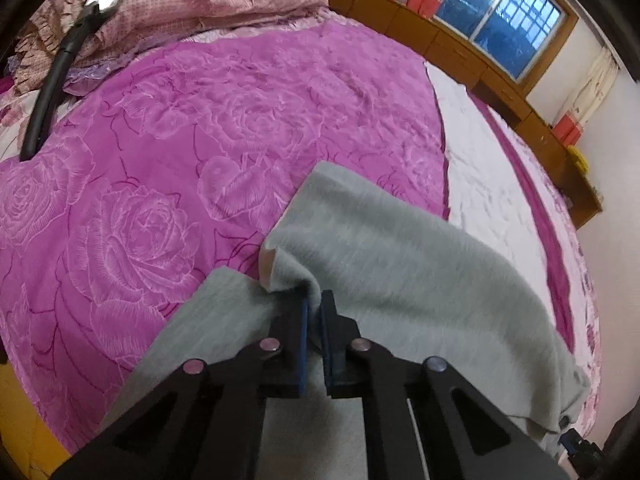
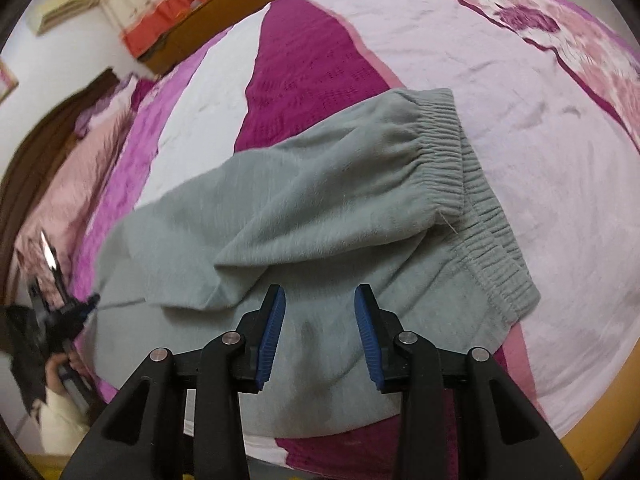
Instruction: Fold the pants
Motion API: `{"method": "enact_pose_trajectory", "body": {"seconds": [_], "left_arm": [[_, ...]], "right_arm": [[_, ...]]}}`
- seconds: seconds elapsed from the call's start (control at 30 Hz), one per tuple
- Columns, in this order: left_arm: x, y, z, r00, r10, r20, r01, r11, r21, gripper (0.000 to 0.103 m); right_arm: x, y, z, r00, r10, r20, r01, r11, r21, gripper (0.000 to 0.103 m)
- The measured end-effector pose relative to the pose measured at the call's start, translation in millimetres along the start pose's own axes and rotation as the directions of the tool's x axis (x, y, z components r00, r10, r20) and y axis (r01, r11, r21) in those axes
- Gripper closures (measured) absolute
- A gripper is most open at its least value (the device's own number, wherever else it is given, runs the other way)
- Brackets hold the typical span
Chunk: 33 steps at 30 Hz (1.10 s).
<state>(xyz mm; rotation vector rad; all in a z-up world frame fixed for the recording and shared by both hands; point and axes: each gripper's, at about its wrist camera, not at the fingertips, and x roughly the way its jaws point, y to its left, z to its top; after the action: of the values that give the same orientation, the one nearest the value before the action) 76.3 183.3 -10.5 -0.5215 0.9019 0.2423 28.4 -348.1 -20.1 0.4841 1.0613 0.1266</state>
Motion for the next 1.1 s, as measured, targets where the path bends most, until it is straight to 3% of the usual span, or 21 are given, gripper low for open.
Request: {"method": "enact_pose_trajectory", "body": {"seconds": [0.1, 0.2, 0.37, 0.63, 0.83, 0.93, 1.0, 1.1], "left_arm": [[-19, -3, 1, 0.999, -0.022, 0.042, 0.022, 1.000, 0.004, 0.098], [-40, -7, 2, 0.997, -0.028, 0.078, 0.025, 0.999, 0.042, 0.098], [-60, -8, -3, 0.996, -0.017, 0.091, 0.011, 0.998, 0.070, 0.098], [-60, 0, -12, 0.997, -0.017, 0.070, 0.014, 0.999, 0.048, 0.098], [-57, -4, -10, 0.997, -0.012, 0.071, 0.008, 0.998, 0.060, 0.098], [-64, -6, -8, 0.997, -0.032, 0.072, 0.028, 0.998, 0.064, 0.098], [-71, -7, -8, 0.996, -0.043, 0.079, 0.037, 0.997, 0.069, 0.098], [-85, -9, -7, 0.994, -0.057, 0.099, 0.049, 0.996, 0.081, 0.098]], "right_arm": [[-3, -4, 4, 0.999, 0.026, 0.024, -0.027, 0.998, 0.048, 0.057], [-8, -11, 9, 0.996, 0.061, 0.063, -0.067, 0.993, 0.097, 0.049], [-7, -22, 26, 0.990, 0.085, 0.114, -0.106, 0.975, 0.195, 0.047], [12, -38, 24, 0.991, 0.106, 0.083, -0.127, 0.938, 0.322, 0.047], [19, -42, 26, 0.987, 0.106, 0.124, -0.140, 0.942, 0.304, 0.047], [23, -53, 32, 0.987, 0.109, 0.114, -0.145, 0.915, 0.377, 0.063], [25, -59, 35, 0.988, 0.110, 0.103, -0.143, 0.907, 0.397, 0.093], [18, -64, 39, 0.985, 0.115, 0.128, -0.155, 0.912, 0.379, 0.103]]}}
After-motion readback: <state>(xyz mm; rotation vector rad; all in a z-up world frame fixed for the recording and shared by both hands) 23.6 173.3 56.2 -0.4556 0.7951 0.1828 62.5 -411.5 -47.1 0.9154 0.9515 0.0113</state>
